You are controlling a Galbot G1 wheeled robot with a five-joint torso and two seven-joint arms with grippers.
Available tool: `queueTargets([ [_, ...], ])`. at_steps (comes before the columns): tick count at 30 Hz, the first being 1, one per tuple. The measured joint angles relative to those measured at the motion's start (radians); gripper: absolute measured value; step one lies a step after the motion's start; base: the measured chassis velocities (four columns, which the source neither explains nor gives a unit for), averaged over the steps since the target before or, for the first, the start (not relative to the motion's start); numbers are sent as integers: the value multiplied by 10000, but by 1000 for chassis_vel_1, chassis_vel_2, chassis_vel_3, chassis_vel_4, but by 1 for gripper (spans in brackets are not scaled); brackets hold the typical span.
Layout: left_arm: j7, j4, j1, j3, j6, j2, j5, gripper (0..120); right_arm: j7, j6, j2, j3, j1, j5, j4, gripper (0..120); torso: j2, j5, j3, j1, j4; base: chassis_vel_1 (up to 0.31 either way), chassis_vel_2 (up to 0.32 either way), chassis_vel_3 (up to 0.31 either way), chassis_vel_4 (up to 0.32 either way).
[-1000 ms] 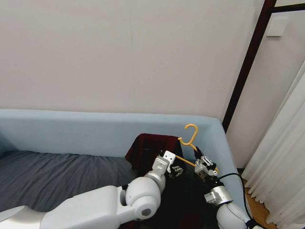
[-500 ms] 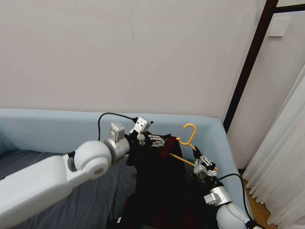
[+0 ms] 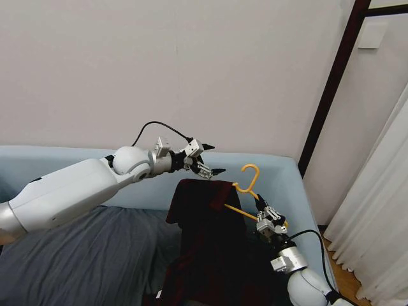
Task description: Pick up the clothes from the sofa and hang them on the clothes hanger.
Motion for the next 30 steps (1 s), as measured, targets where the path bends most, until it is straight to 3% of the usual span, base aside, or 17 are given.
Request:
queueTargets([
  [2,977,719,-53,14,-199,-282,-19,98,-1,9,6,12,-18,-58,11,4,-1,1,1,1,3,0,0,0,0],
  [12,2651,2114,-78,221,-205,-1446,-139,93,-28,61,-17,13,-77,-213,84,4,-1,3,-1,0,0,0,0,0,0],
  [23,2498,2441,-165,752,-232,-1703,429,94,-41,266,2,9,-82,-495,-69,4,-1,2,-1,-1,4,0,0,0,0],
  [30,2352,2376,23,958,-258,-1775,566,68,-42,396,6,-25,29,-806,-112,4,0,1,-1,-1,3,0,0,0,0],
])
